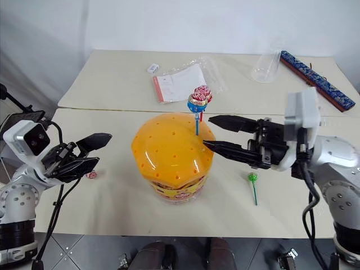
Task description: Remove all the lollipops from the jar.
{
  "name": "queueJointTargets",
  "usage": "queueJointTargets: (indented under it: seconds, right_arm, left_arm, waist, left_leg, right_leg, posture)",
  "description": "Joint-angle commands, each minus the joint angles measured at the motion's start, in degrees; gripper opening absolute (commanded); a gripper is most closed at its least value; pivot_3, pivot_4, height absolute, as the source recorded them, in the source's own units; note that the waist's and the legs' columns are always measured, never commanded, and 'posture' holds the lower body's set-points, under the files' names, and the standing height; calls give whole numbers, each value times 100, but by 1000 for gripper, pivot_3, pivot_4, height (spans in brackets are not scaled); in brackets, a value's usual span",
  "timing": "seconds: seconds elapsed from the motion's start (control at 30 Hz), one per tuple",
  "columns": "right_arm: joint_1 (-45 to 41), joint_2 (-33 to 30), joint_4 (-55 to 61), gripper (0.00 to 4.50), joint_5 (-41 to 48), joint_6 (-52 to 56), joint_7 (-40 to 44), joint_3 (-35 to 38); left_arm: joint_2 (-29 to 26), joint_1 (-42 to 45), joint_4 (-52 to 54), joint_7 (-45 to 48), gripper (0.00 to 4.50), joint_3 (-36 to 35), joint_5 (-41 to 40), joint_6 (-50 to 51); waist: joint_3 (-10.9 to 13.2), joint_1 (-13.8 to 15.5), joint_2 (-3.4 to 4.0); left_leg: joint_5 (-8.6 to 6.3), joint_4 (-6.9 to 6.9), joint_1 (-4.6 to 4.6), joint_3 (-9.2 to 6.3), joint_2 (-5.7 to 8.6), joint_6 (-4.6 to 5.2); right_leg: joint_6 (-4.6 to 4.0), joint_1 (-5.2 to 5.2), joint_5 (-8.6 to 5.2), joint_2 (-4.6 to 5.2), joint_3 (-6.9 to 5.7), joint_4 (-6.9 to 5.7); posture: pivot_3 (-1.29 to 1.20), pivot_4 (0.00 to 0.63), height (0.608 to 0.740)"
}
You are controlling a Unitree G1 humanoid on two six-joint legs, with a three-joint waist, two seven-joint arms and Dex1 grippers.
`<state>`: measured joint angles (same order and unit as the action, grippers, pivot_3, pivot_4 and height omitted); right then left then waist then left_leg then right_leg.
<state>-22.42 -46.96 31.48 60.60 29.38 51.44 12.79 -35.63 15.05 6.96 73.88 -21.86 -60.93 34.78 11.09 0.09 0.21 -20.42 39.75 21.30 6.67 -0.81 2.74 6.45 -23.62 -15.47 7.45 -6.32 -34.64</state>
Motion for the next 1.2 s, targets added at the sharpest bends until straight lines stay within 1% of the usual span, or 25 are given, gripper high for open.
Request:
queueJointTargets:
  seconds: [0.03, 0.13, 0.17, 0.2, 0.37, 0.4, 0.53, 0.6, 0.67, 0.7, 0.73, 0.8, 0.87, 0.9, 0.97, 1.03, 1.13, 1.2]
  right_arm:
    - [-326, 147, 101, 2330, -87, 87, -129, -270]
    - [-515, 279, -14, 2330, -260, 131, -148, -492]
    - [-601, 343, -80, 1957, -351, 117, -160, -559]
    - [-667, 392, -127, 1786, -421, 110, -171, -610]
    - [-815, 561, -219, 134, -349, 238, -192, -579]
    - [-815, 582, -238, 55, -308, 241, -186, -540]
    - [-880, 663, -537, 55, 183, 175, -190, 47]
    - [-912, 537, -652, 55, 409, 292, -204, 312]
    - [-775, -43, -970, 55, 600, 728, -197, 844]
    - [-650, -342, -1200, 55, 492, 802, -80, 1105]
    - [-465, -653, -1420, 55, 292, 824, 126, 1301]
    - [313, -1347, -1950, 55, -636, 551, 729, 1537]
    - [925, -1727, -2299, 55, -1332, 189, 1079, 1560]
    - [1281, -1836, -2524, 55, -1784, -188, 1266, 1521]
    - [1795, -1913, -2918, 55, -2473, -753, 1453, 1443]
    - [2180, -1826, -3425, 55, -3208, -1189, 1160, 1207]
    - [2324, -1724, -3997, 55, -4123, -1701, 653, 789]
    - [2376, -1621, -4450, 55, -4466, -1963, 604, 530]
  left_arm:
    - [127, -24, 101, -84, 3525, -156, -132, -122]
    - [189, -27, 92, -80, 3525, -160, -90, -168]
    - [217, -35, 102, -90, 3525, -159, -84, -187]
    - [232, -38, 101, -94, 3525, -159, -81, -200]
    - [295, -33, 161, -131, 3525, -165, -139, -225]
    - [310, -22, 170, -142, 3525, -173, -161, -226]
    - [375, 91, 221, -257, 3525, -221, -337, -165]
    - [364, 107, 263, -267, 3525, -206, -383, -148]
    - [332, 86, 371, -236, 3525, -159, -410, -130]
    - [313, 65, 425, -213, 3525, -139, -397, -132]
    - [289, 48, 471, -178, 3525, -121, -372, -142]
    - [244, 35, 570, -139, 3525, -104, -350, -156]
    - [213, 37, 645, -98, 3525, -82, -322, -186]
    - [210, 70, 687, -133, 3525, -89, -357, -174]
    - [205, 137, 766, -184, 3525, -100, -415, -164]
    - [180, 226, 899, -251, 3525, -117, -506, -134]
    - [189, 296, 920, -396, 3525, -174, -625, -84]
    - [134, 260, 845, -385, 3525, -201, -616, -64]
  waist:
    - [0, -14, 0]
    - [0, -15, 0]
    - [0, -15, -1]
    - [0, -16, 0]
    - [0, -12, 0]
    - [0, -13, 0]
    - [0, -4, -1]
    - [0, -3, -1]
    - [1, 11, 0]
    - [0, 19, 0]
    - [0, 32, 0]
    - [-2, 82, -4]
    - [-5, 96, -9]
    - [-5, 98, -8]
    - [-4, 100, -8]
    - [-4, 98, -8]
    - [-4, 78, -7]
    - [-3, 50, 0]
  left_leg:
    - [0, 1, -1, 2, 0, 1]
    - [0, 2, -1, 2, -2, 1]
    - [0, 2, -1, 2, -2, 1]
    - [0, 2, -1, 2, -2, 1]
    - [0, 4, 0, 2, -1, 1]
    - [0, 4, -1, 2, -1, 1]
    - [0, 5, 0, 2, -1, 2]
    - [0, 9, 2, 0, 1, 4]
    - [-2, 10, 2, 0, 1, 7]
    - [-3, 11, 8, -2, 3, 9]
    - [-4, 12, 8, -6, 4, 13]
    - [-9, 14, 11, -8, 4, 20]
    - [-12, 13, 10, -4, 2, 25]
    - [-12, 14, 9, 7, 2, 25]
    - [-11, 16, 6, 21, 3, 27]
    - [-10, 21, 2, 30, 2, 28]
    - [-8, 26, -6, 37, 2, 28]
    - [-8, 25, -9, 38, 2, 27]
  right_leg:
    - [0, 0, 0, 0, 0, -1]
    - [0, -2, 0, 0, -2, -7]
    - [0, -3, 0, 0, -3, -10]
    - [0, -3, 0, -1, -5, -10]
    - [0, -3, 0, -1, -27, -11]
    - [0, -3, 0, -2, -30, -11]
    - [0, -2, 0, -1, -37, -12]
    - [2, -1, 1, 0, -37, -12]
    - [2, -1, 1, 1, -36, -11]
    - [2, -2, 1, 4, -34, -10]
    - [2, 0, 1, 6, -33, -11]
    - [2, 2, 1, 6, -33, -3]
    - [2, 6, 1, 0, -34, 4]
    - [2, 6, 1, -1, -35, 10]
    - [4, 6, 2, -2, -38, 15]
    - [8, 9, 4, -3, -37, 14]
    - [9, 12, 5, -1, -29, 8]
    - [9, 10, 5, 1, -23, 3]
  posture:
    - [0, 150, 740]
    - [0, 150, 740]
    - [0, 150, 740]
    - [0, 150, 740]
    - [0, 150, 740]
    - [0, 150, 740]
    - [0, 150, 740]
    - [0, 150, 740]
    - [0, 150, 740]
    - [0, 150, 740]
    - [0, 150, 740]
    - [0, 150, 740]
    - [0, 150, 740]
    - [0, 150, 740]
    - [0, 150, 740]
    - [0, 150, 740]
    - [0, 150, 740]
    - [0, 150, 740]
